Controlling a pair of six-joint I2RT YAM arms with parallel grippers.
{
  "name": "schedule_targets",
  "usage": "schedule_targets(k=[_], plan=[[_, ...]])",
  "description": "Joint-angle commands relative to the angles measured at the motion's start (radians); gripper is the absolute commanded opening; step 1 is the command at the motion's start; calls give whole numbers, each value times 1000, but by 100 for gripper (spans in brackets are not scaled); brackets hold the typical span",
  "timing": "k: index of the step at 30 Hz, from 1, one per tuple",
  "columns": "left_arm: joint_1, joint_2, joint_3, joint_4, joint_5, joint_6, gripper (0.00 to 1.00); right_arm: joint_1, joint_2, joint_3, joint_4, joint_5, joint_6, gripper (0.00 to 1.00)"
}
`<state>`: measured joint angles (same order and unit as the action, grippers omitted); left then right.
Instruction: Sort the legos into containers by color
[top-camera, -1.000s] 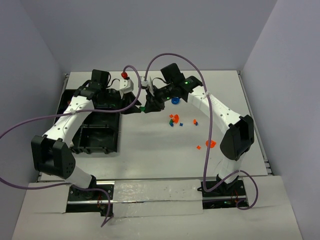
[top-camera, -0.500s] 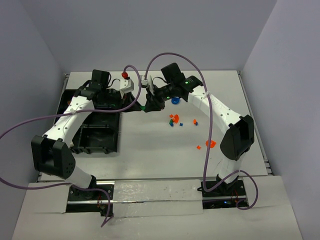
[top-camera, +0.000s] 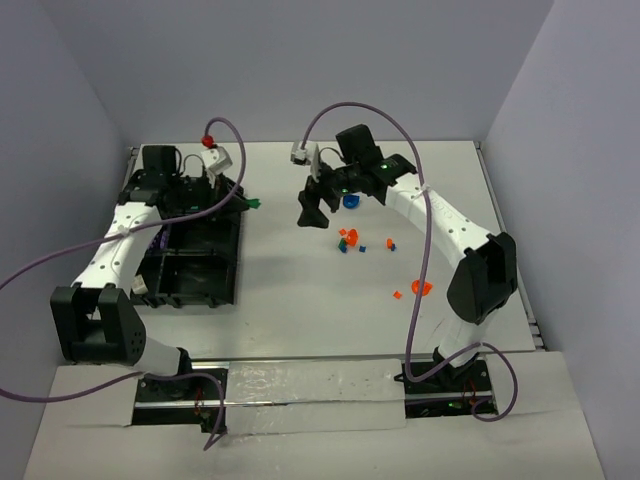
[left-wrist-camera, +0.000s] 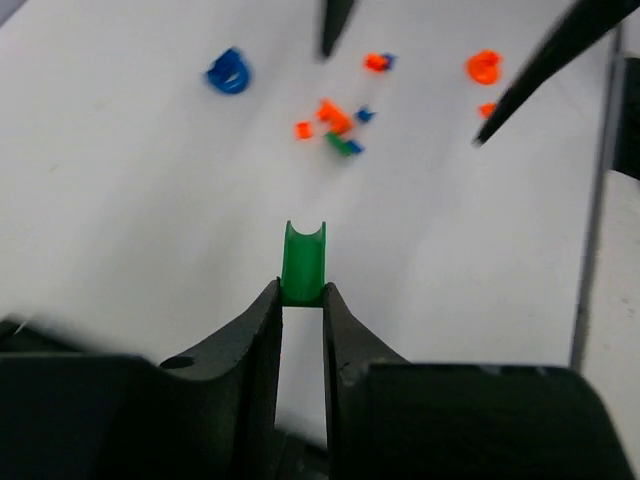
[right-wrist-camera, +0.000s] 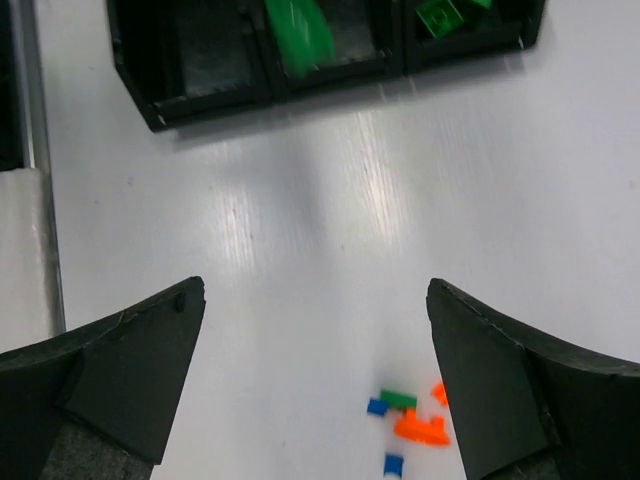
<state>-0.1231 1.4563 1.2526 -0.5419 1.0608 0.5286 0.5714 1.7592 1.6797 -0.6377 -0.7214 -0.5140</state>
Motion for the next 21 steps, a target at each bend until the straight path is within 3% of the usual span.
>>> schedule_targets(k=[1,4,8,16,21], plan=[[110,1,12,83,-182,-98,0,-92,-91,-83,49,66,43,99],[141,72,55,95,-404,-139,0,-144,-105,-135,49,102,52,99],[161,159,101,119,-560,-172,3,-240,-100,-175,39,133,96,99],[163,291,171,168,-767,-236,12,-347,-94,-210,27,170,136,99],[163,328,202,165,-814,-243,41,-364,-112,-248,29,188,129,100]])
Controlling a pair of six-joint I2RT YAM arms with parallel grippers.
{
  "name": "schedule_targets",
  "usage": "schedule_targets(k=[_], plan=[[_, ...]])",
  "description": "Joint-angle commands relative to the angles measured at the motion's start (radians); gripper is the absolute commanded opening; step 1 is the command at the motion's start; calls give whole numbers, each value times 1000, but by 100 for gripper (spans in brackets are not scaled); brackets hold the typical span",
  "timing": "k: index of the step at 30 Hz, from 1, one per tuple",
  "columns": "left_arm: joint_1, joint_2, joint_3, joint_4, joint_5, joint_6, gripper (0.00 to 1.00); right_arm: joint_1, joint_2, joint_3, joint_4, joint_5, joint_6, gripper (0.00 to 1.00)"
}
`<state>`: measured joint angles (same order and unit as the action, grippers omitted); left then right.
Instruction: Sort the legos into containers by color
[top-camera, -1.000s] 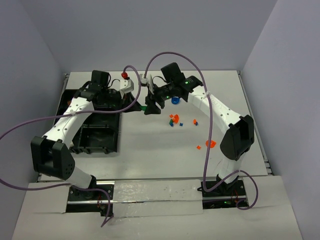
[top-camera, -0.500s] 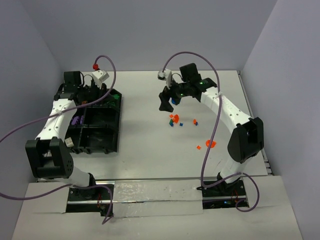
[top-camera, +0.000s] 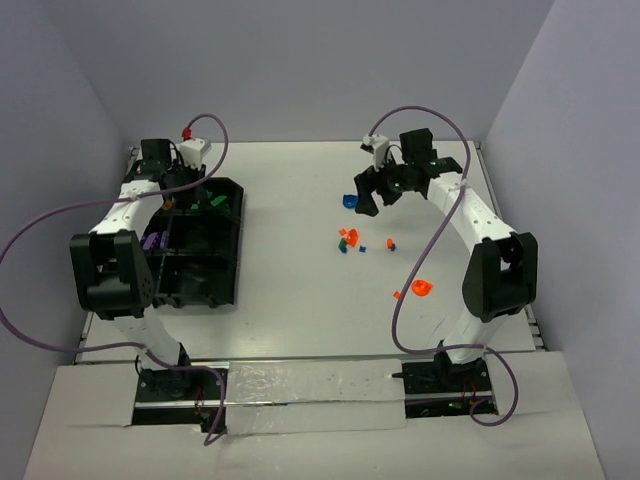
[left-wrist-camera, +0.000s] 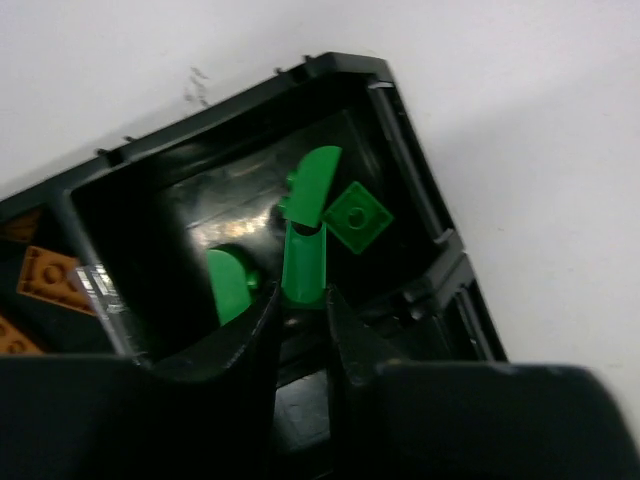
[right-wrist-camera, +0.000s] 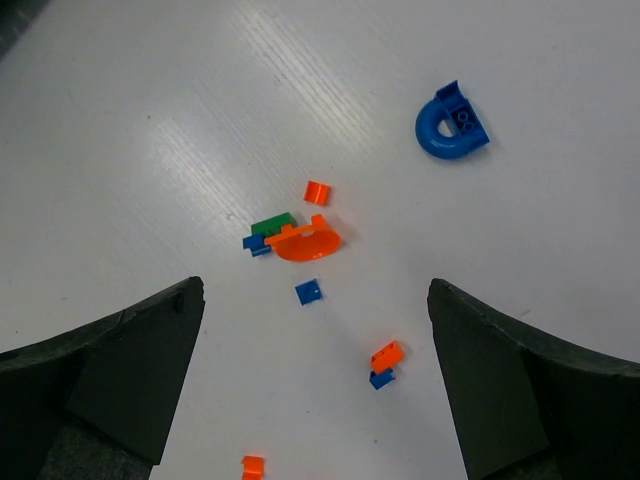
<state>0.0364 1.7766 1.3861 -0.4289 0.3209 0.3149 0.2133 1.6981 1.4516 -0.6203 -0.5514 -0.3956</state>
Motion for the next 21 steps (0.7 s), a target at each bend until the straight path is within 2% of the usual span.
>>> schedule_targets(k=[1,2,5,10,15,21], plan=[[3,4,65,56,-78,-31,45,-8,-52,-26,11,23,7,100],[3,0,61,62,-83,-34,51,-11,-55,-35,11,31,2,100],[3,-11,53,73,-83,-34,56,-17,-54,-45,11,36,3,100],[4,-49,36,100,-61,-36,56,-29,-49,-50,7,48,-3,100],[2,-133,-18,148,34,-38,55,-35,-49,-60,-13,70,-27,98],[0,-204,-70,179,122,-69,55,-40,-60,-88,-53,104,-71,92]])
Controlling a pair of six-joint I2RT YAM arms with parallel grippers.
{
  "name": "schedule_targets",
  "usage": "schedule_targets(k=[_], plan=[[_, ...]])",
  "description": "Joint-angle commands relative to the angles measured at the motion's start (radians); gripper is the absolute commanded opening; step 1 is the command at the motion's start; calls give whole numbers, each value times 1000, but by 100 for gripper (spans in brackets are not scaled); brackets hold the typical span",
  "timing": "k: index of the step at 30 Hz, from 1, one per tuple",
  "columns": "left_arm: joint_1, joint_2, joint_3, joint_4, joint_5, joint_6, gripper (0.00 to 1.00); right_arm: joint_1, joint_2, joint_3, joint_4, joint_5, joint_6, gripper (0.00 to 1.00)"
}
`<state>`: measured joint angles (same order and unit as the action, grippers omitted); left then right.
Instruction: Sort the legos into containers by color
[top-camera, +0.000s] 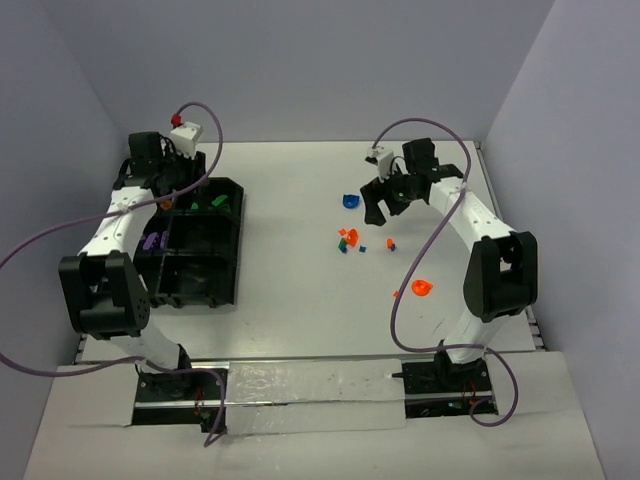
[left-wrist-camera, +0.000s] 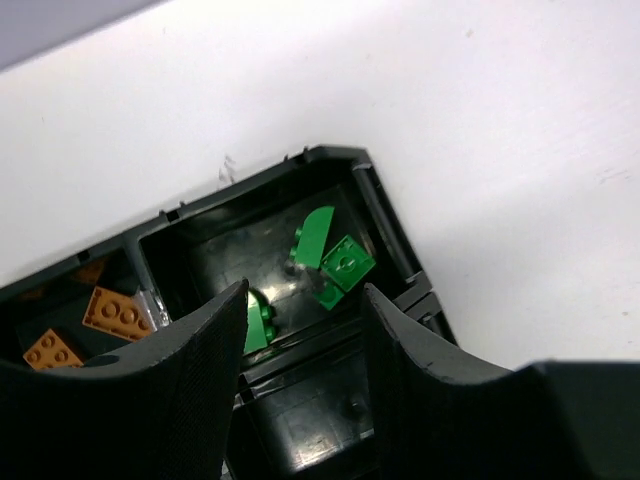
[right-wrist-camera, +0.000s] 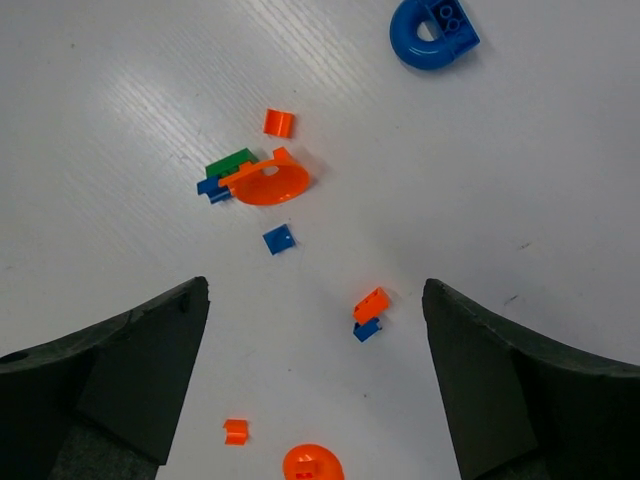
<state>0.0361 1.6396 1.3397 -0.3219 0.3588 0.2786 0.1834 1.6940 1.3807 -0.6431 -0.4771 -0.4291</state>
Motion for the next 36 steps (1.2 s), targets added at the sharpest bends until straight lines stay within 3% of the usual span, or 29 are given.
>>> schedule_targets(k=[1,9,17,22,30,36], plan=[[0,-76,-34,75,93,-39,54,-7,-63,-27,-30,30,-46,89],[-20,-115,-102,79,123,-58,54,92,-62,-19,-4,72,-75,82],[-27,-136,-112,67,120,-64,54,153,117,155,-123,106,44,77],[-27,-150,-134,70,121,-62,54,195,90,104,-82,128,23,66],[-25,-139,-116,-16,280,32,54,136,97,99,-119,-84,-438,52],[-27,-124,-80,-69,403,61,55,79,250,286,-395,-190,-892,51]])
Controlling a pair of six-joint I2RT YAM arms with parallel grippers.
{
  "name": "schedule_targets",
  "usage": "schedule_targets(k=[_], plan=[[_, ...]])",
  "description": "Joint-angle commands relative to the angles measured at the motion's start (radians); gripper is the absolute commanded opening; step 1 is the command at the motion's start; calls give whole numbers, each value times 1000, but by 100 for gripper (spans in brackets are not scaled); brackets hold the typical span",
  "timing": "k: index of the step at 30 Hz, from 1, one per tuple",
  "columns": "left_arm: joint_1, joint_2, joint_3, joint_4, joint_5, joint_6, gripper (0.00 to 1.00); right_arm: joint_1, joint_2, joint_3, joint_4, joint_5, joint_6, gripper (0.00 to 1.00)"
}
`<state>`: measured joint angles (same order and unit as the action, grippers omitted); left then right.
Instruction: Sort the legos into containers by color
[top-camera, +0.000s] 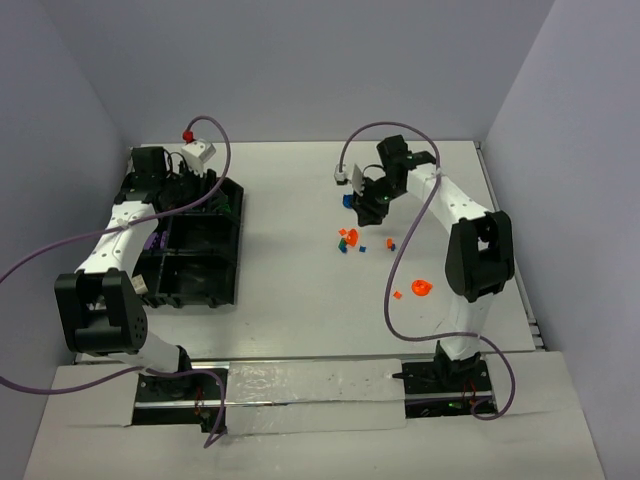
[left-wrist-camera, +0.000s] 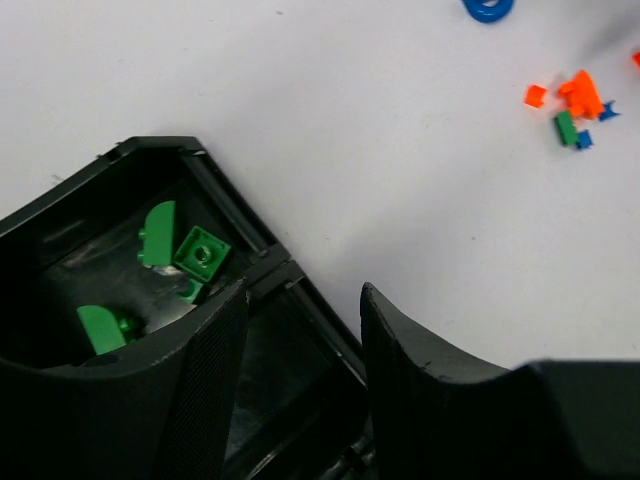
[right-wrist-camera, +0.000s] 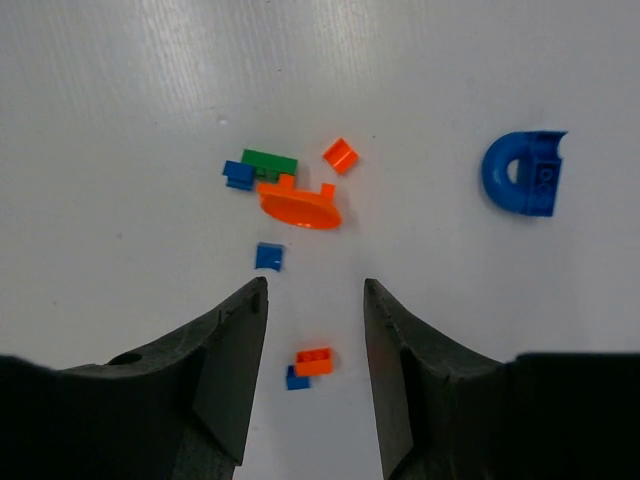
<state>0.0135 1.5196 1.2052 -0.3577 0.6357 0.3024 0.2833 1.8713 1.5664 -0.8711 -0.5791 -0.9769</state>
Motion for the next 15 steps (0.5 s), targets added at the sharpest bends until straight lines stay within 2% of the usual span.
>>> schedule_targets(k=[1,8,15], plan=[[-4,-6,57,-32,131,33,55,-21,92,114,-188,-88,-415,51],[-4,-24,58,-51,101,27,55,6,181,160,-274,-40,-670,51],[-3,-50,36,-73,74,39,55,16,232,160,-211,-18,-717,52]])
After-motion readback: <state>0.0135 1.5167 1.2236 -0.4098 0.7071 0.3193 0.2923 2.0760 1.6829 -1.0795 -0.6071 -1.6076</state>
